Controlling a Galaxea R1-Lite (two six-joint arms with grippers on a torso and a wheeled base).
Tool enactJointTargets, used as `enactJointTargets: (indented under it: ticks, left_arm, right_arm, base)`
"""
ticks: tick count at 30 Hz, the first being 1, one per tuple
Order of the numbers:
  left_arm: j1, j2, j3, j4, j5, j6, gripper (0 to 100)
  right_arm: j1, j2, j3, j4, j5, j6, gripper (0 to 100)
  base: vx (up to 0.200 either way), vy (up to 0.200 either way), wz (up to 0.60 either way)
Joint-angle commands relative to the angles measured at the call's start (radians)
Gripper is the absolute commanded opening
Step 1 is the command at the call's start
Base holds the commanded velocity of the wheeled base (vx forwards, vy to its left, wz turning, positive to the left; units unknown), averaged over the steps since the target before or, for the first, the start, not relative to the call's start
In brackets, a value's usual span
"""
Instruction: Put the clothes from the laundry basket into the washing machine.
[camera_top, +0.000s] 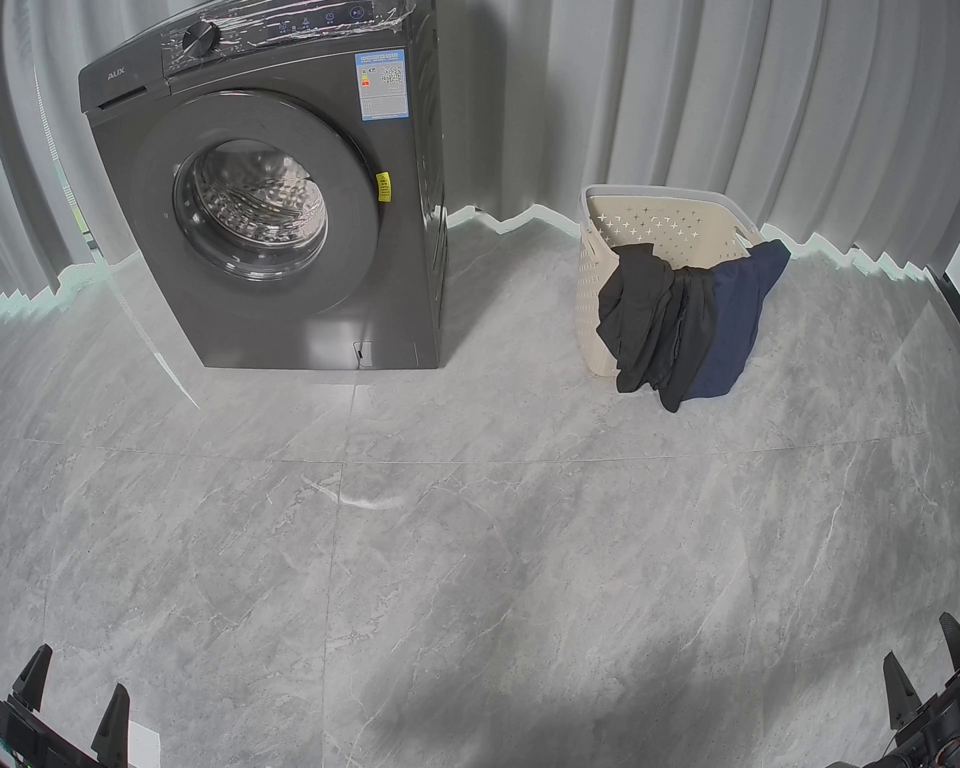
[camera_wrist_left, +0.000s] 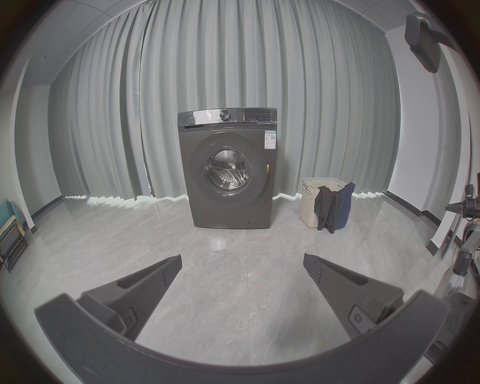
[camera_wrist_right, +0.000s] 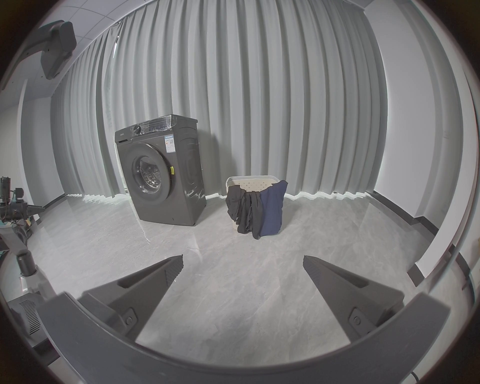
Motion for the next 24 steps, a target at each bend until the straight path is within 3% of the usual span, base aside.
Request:
enactJointTargets:
  ticks: [1, 24]
  left_arm:
    - [0.0, -0.018, 0.016, 0.0, 0.0, -0.002, 100]
    - [0.0, -0.018, 0.018, 0.0, 0.003, -0.009, 100]
  right_arm:
    - [0.0, -0.018, 0.018, 0.0, 0.001, -0.001, 100]
    - [-0.001, -0.018, 0.018, 0.0, 0.001, -0.001, 100]
  base:
    - [0.0, 0.0, 0.0]
    - [0.2, 0.0, 0.0]
